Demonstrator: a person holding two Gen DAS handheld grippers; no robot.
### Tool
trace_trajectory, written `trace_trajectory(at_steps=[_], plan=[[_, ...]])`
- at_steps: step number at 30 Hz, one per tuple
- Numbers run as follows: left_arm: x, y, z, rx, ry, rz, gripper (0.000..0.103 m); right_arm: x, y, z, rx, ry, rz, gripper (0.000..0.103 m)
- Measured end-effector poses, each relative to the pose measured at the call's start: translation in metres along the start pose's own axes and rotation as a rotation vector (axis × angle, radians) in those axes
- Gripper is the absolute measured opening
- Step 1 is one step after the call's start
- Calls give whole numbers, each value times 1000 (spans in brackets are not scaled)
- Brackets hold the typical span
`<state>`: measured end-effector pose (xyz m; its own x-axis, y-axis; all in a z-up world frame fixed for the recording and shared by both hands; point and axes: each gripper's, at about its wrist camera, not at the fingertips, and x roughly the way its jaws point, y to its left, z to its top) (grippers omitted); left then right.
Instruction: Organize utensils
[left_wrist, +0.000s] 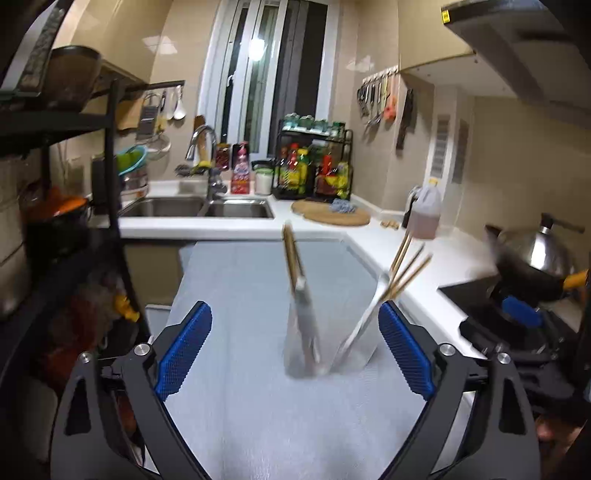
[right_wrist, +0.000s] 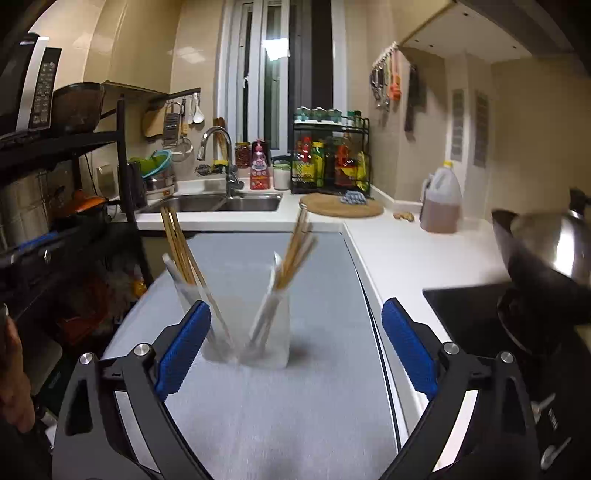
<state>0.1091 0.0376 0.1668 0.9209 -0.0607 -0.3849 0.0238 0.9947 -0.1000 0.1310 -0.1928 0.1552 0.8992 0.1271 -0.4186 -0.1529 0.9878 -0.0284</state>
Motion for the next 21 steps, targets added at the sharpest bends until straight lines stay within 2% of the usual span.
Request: trace_trajectory(at_steps=[3, 6, 8, 9, 11, 15, 21], plan=[[16, -3, -39, -9, 62, 64, 89, 16, -7, -27, 9, 45, -30, 92], [22, -1, -63, -54, 51, 88, 90, 28, -9, -43, 14, 60, -45, 92], [32, -4, -77, -42, 70, 107, 90, 33, -8, -49, 4, 59, -47, 92], [39, -6, -83, -41, 95, 93, 90, 35, -9, -51, 3, 55, -47, 92], [46, -10, -88, -32, 105, 69, 90, 39, -9, -53, 7, 68, -37, 92], [47, -13, -92, -21, 64, 75, 90, 39, -11, -56, 23, 71, -35, 92], [47, -12, -93, -43, 67, 79, 90, 38, -12, -55, 24, 60, -39, 92]])
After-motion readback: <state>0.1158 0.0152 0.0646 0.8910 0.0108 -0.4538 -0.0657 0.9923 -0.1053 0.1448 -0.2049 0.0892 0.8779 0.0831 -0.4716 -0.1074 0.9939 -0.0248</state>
